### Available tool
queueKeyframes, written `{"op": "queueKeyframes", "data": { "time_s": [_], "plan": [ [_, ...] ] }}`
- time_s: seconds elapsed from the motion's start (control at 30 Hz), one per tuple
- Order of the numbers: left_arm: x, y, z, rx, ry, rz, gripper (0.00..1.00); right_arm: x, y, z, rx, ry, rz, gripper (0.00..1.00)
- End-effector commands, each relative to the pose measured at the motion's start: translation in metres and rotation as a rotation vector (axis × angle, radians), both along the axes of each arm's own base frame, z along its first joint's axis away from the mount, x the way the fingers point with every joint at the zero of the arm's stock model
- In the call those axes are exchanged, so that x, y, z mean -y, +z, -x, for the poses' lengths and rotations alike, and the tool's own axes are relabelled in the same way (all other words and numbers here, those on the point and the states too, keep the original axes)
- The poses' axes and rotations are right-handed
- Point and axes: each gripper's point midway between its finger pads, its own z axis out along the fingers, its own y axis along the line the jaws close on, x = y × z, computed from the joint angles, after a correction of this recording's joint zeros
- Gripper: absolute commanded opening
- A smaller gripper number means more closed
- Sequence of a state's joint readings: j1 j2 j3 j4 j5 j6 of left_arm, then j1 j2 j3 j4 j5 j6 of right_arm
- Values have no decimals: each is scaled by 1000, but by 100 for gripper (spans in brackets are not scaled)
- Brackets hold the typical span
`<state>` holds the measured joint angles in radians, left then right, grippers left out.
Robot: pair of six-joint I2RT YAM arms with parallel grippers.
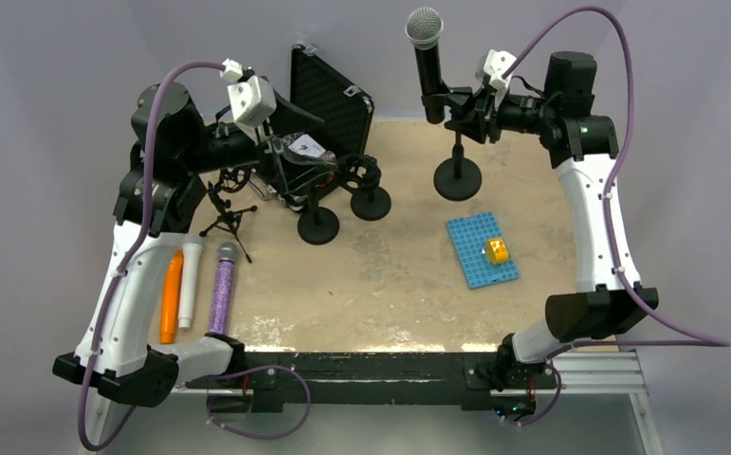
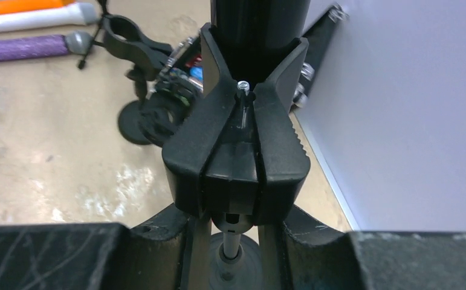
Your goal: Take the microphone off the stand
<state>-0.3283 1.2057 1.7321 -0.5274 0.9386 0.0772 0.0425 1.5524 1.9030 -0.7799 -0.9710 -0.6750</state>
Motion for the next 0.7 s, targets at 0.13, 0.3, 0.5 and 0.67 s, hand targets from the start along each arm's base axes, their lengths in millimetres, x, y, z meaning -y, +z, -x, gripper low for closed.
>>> {"op": "queueKeyframes", "data": {
  "time_s": [0.13, 0.3, 0.5, 0.67],
  "plan": [
    [25, 34, 15, 37, -120, 79, 79, -72, 28, 94, 8, 304, -191, 0],
    [32, 21, 28, -19, -170, 61, 79, -98, 11, 142, -56, 427, -190, 0],
    [47, 5, 33, -29, -192, 40, 80, -119, -8, 157, -89, 493, -181, 0],
    [52, -3, 26, -69, -184, 68, 78, -135, -22, 162, -98, 549, -157, 0]
  ]
}}
